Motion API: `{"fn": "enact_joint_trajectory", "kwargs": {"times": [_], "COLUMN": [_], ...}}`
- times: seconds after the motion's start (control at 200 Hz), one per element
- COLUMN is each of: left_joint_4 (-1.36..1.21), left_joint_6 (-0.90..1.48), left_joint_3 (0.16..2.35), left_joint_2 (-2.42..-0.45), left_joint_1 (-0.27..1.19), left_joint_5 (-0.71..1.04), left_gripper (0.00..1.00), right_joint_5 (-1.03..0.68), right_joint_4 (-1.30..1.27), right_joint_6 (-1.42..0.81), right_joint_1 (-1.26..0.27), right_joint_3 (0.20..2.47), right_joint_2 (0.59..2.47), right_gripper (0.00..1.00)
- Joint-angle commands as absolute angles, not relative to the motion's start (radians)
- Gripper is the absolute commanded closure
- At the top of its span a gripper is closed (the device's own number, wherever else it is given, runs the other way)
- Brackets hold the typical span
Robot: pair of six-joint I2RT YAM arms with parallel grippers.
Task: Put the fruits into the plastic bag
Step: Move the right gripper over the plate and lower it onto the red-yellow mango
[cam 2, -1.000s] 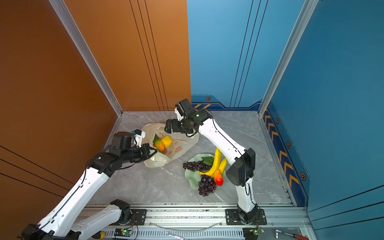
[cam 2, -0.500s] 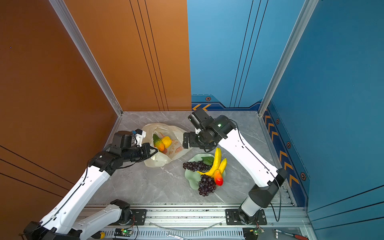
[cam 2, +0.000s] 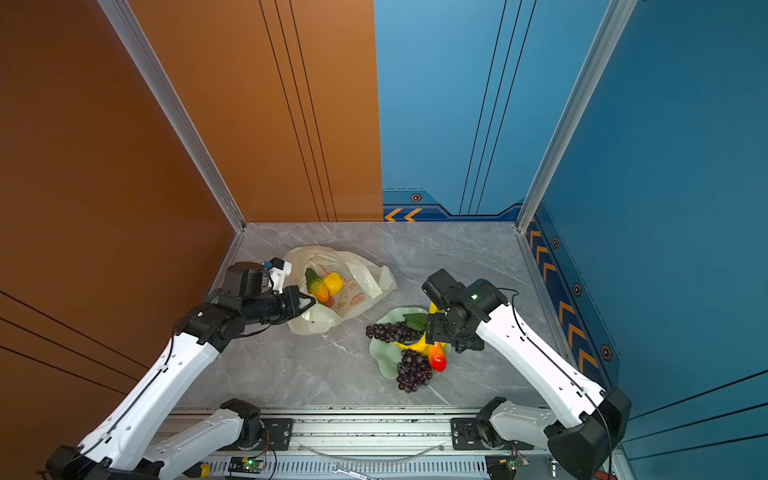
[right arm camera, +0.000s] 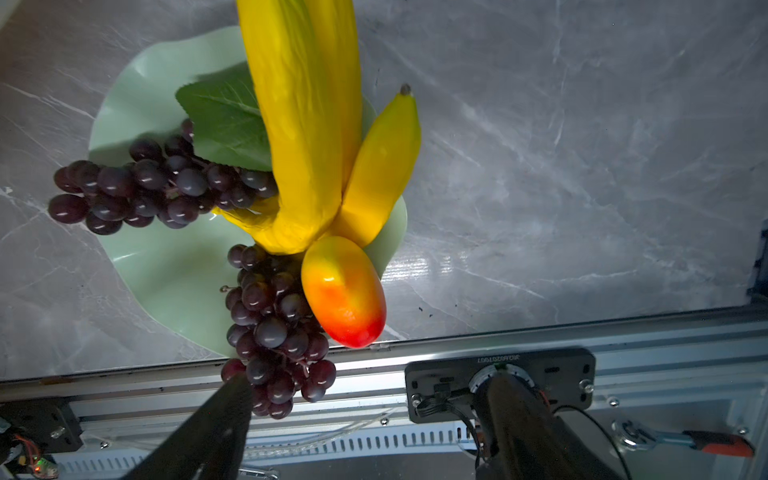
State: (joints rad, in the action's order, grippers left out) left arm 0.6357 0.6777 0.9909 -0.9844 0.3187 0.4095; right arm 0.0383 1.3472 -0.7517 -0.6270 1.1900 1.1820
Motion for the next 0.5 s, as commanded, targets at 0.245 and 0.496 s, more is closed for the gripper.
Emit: {"fn": "enact_joint_trajectory", "kwargs": {"times": [0.245,0.496], "left_joint_4": [0.623,0.623], "left_joint_6": [0.67,0.67], "left_joint_3": [0.997,0.996], "left_joint_2": [-0.978,-0.98], "left_joint_1": [0.313,0.313], "left_joint_5": [0.44,0.443], "left_gripper": [1.0,1.0], "right_joint_5": [-0.06,-0.071], "right_joint_4": [1.113,1.048], "right_joint_6": [-0.756,-0.725], "right_joint_1": [-0.616,-0.614], "right_joint_3": [0.981,0.946], "right_joint_2": [1.142,1.194], "right_gripper": [0.27,0.3]}}
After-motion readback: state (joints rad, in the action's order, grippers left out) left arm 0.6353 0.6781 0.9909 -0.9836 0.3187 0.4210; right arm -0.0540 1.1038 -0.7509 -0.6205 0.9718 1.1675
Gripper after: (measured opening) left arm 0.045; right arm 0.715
